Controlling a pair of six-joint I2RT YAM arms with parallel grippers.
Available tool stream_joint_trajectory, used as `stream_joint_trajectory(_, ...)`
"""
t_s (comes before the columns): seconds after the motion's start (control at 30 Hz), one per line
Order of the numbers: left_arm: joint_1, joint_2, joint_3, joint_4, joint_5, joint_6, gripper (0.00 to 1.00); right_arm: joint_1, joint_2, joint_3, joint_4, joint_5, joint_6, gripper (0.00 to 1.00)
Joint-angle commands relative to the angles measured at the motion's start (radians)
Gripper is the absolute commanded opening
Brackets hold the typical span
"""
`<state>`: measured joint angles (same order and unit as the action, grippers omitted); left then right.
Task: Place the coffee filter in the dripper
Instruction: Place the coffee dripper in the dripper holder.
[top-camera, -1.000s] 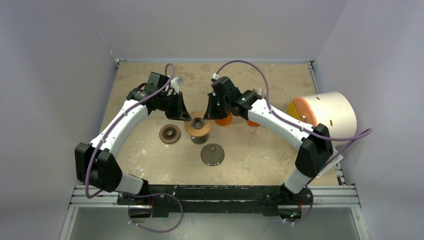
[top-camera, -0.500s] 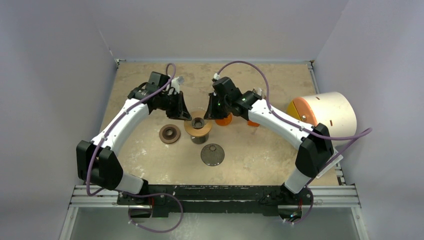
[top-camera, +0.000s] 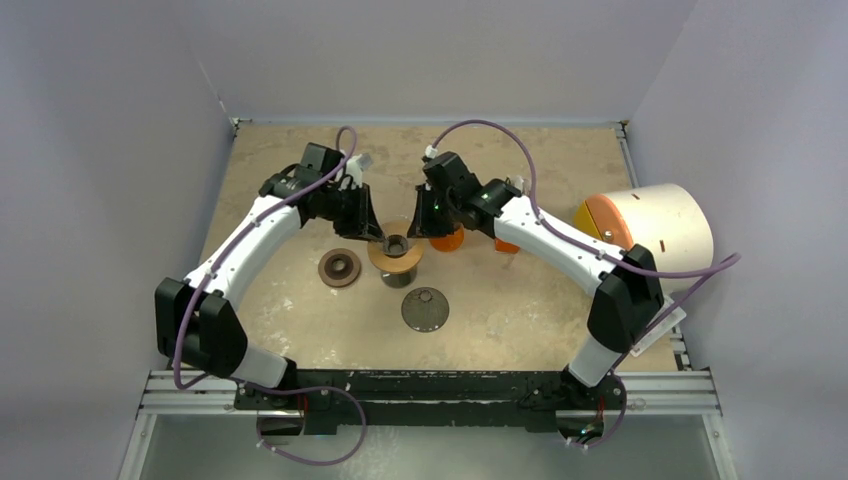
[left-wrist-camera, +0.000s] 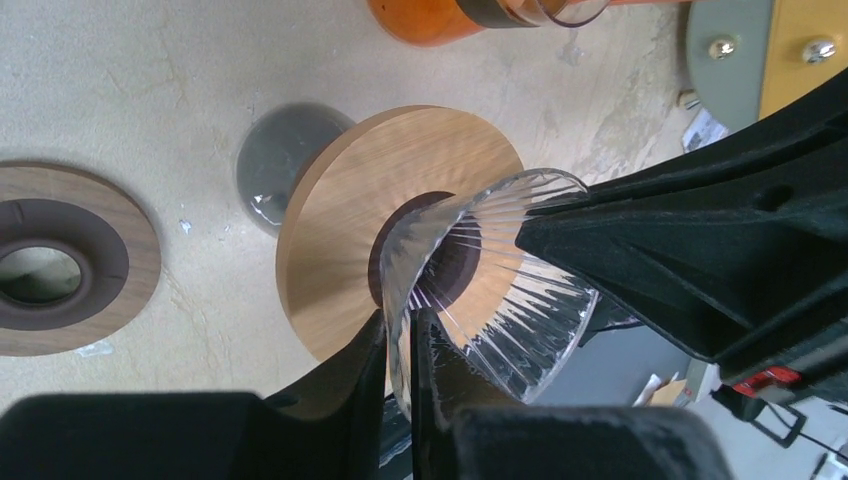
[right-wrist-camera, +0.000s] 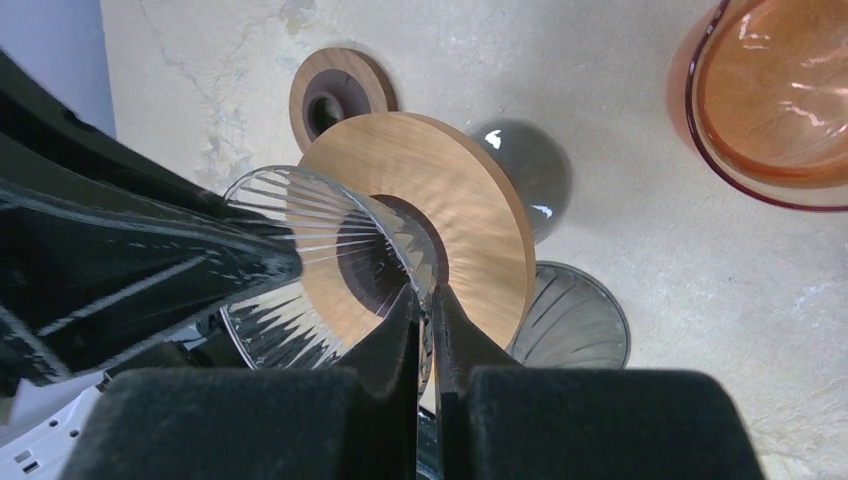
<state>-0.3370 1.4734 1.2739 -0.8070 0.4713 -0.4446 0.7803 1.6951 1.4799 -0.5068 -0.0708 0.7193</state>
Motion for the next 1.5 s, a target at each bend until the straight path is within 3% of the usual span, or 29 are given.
stream_joint_trajectory(0.0, -0.048, 0.084, -0.041, -0.078, -0.06, 0.087, 0.13, 0.03, 0.098, -0.029, -0.069, -0.032, -0.043, 0.07)
stream_joint_trajectory(0.17, -0.048, 0.072, -0.014, -0.095, -0.054, 0.09, 0.21, 0.031, 0.085, -0.002, -0.08, -0.041, -0.041, 0.13)
stream_joint_trajectory(0.77, -0.048, 0.051, 0.062, -0.165, -0.126, 0.099, 0.23, 0.031, 0.035, 0.065, -0.127, -0.019, -0.045, 0.38)
stream_joint_trajectory(1.07, -0.048, 0.028, 0.112, -0.204, -0.167, 0.107, 0.46, 0.031, 0.004, 0.106, -0.173, -0.003, -0.05, 0.43)
stream_joint_trajectory(1.47, -0.048, 0.011, 0.175, -0.253, -0.199, 0.114, 0.51, 0.03, -0.064, 0.191, -0.204, 0.054, -0.068, 0.5)
